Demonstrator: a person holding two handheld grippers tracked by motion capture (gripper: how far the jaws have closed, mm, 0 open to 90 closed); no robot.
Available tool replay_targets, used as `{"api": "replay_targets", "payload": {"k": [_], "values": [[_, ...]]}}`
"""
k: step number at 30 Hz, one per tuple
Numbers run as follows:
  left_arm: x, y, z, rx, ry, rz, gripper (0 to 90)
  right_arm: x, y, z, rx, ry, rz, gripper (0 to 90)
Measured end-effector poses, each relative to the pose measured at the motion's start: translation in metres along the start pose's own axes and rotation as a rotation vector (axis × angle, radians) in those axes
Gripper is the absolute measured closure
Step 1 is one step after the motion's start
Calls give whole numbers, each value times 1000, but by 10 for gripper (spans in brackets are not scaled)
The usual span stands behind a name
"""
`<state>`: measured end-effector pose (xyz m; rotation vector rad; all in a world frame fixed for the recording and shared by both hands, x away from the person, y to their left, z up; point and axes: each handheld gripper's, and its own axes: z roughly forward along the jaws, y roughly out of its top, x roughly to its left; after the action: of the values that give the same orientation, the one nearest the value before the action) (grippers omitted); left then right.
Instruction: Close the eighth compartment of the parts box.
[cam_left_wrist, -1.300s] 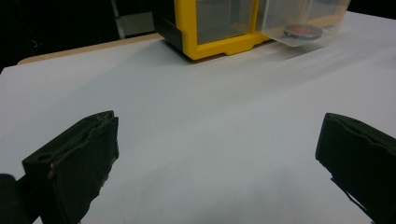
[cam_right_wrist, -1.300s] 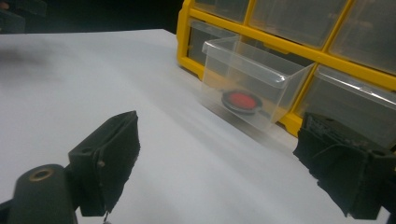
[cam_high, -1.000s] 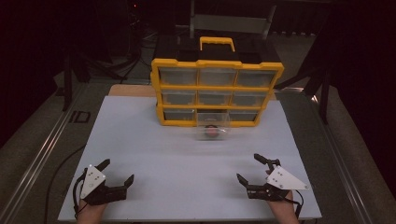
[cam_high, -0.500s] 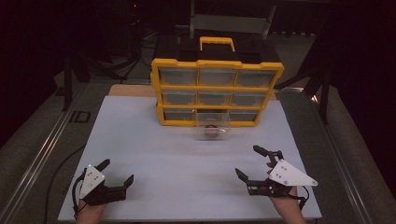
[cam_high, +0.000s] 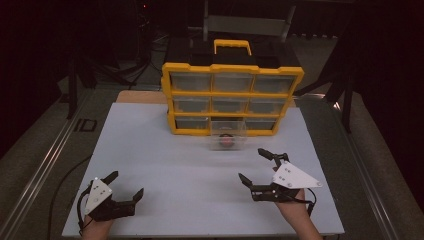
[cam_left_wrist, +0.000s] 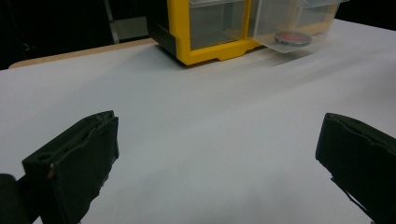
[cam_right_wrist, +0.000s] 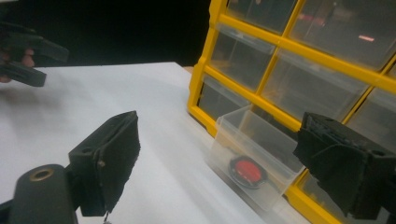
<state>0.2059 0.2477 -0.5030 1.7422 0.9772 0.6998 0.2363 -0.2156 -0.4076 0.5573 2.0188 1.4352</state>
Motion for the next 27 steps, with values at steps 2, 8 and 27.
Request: {"api": "replay_targets", "payload": {"k": [2,8,27], "values": [[0,0,0,0,0,2,2,0,-4,6,5,13,22,130],[0,0,-1,-8,5,4,2,1,-17,23,37,19,61,115],[0,1,-2,-15,4,8,2,-6,-58,63,154,-4,134,115]]}}
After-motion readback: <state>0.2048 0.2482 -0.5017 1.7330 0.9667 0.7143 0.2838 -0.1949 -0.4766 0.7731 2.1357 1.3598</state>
